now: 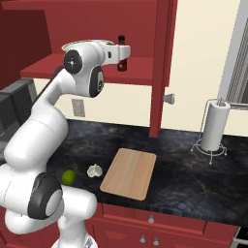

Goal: Open the cabinet. Place the bowl and condiment on the counter. Then place the lime and garlic on the cutting board.

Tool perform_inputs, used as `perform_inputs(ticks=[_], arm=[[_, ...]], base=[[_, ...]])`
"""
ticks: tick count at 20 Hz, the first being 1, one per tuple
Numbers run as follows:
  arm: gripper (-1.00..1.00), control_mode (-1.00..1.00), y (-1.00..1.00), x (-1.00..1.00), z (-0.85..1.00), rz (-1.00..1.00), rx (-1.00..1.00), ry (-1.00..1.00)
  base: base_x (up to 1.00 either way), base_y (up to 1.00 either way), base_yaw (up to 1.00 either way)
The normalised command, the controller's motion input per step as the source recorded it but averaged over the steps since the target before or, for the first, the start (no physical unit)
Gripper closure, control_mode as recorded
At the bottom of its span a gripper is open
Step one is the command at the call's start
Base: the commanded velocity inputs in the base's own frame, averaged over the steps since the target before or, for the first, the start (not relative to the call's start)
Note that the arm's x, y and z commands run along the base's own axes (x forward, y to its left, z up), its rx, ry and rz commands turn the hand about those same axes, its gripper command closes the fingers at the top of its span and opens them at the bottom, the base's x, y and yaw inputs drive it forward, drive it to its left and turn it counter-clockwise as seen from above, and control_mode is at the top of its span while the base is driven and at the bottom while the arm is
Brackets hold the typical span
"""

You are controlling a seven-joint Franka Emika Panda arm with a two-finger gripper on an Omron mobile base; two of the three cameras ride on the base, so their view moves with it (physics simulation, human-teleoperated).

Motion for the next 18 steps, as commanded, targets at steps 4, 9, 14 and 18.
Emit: perform_inputs(ticks=[4, 9, 14, 18], arm=[[-1.00, -1.00, -0.01, 0.36, -0.01, 0.00, -0.02, -0.01], [-1.00, -1.00, -0.02, 0.38, 0.00, 0.00, -0.01, 0.00], [-1.00, -1.00, -0.13, 0.29, -0.02, 0.00, 0.00, 0.00], [-1.00, -1.00, -0.10, 0.31, 0.00, 0.00, 0.00, 0.00]], base=[[0.00, 0.00, 0.00], [0.00, 0.00, 0.00], [0.00, 0.00, 0.00], [0.00, 0.00, 0.00]])
